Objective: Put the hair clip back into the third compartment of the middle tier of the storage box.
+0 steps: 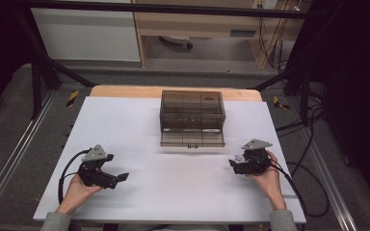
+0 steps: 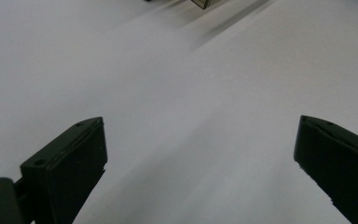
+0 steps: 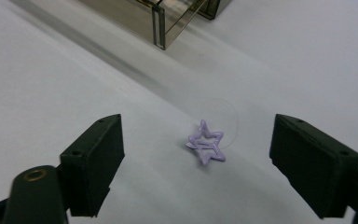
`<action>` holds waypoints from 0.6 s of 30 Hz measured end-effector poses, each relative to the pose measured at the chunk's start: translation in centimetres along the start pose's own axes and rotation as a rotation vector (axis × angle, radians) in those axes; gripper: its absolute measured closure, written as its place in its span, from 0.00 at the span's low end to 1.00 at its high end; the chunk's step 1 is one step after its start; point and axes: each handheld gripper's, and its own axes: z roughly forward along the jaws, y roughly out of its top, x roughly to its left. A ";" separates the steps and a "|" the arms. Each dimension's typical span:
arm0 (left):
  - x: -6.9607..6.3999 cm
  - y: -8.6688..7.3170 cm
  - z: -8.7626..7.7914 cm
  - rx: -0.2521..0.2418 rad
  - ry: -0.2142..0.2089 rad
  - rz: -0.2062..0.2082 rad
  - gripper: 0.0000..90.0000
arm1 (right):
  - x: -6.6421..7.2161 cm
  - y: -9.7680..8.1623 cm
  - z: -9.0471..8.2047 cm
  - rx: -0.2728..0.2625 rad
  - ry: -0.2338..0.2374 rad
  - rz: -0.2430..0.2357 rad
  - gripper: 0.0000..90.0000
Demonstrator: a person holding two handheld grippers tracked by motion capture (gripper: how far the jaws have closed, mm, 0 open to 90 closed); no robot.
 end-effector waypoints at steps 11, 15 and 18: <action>0.0 0.0 0.0 0.000 0.001 0.002 0.03 | 0.1 0.1 1.0 0.046 0.016 -0.050 0.44; 0.0 0.0 0.0 0.000 0.001 0.003 0.03 | -0.1 0.2 1.3 0.054 0.026 -0.033 0.52; 0.0 0.0 0.0 0.000 0.001 0.002 0.03 | -0.3 0.3 1.4 0.054 0.022 -0.020 0.55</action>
